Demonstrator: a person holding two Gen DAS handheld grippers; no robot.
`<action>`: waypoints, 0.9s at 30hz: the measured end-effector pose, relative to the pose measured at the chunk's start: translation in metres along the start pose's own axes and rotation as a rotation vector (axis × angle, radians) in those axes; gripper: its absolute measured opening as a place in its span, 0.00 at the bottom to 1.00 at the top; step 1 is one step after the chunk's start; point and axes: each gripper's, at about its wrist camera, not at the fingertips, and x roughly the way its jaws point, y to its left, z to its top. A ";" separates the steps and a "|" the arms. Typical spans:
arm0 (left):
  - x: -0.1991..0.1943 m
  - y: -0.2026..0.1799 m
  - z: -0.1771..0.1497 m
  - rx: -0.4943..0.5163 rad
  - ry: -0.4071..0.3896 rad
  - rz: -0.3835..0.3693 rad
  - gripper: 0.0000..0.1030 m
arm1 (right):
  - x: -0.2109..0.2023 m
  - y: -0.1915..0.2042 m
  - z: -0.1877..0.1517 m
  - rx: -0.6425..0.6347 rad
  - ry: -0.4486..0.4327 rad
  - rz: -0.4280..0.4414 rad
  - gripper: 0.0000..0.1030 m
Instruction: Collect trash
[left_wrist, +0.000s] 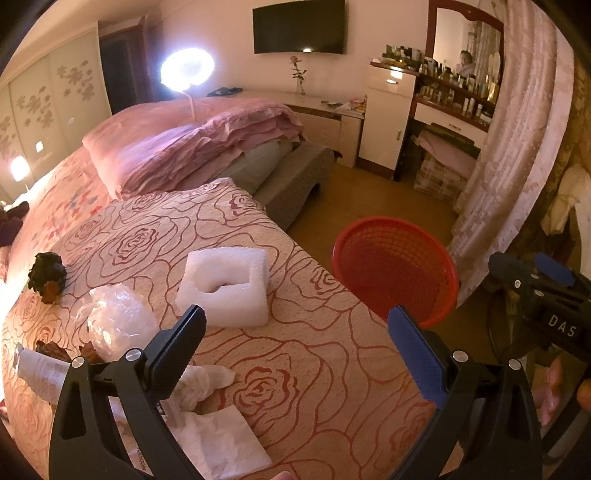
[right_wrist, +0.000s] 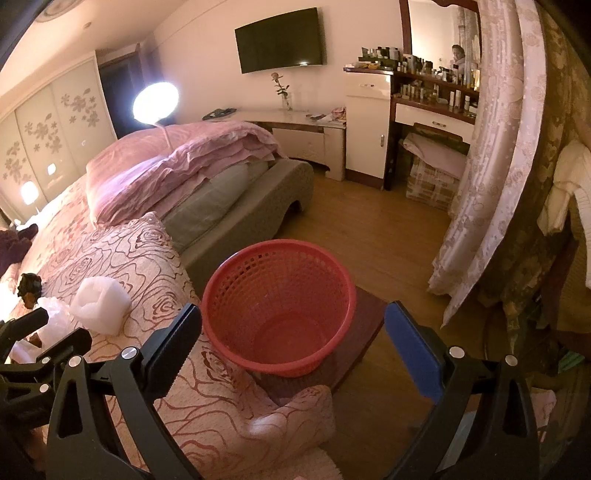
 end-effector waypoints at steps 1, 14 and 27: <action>0.000 0.000 0.000 0.000 0.000 0.000 0.92 | -0.001 -0.001 0.000 -0.001 0.000 -0.001 0.94; -0.011 0.021 -0.005 -0.043 0.000 -0.010 0.92 | 0.003 0.004 -0.008 -0.016 0.014 0.014 0.94; -0.066 0.118 -0.012 -0.244 -0.082 0.178 0.92 | 0.013 0.057 -0.011 -0.125 0.056 0.146 0.94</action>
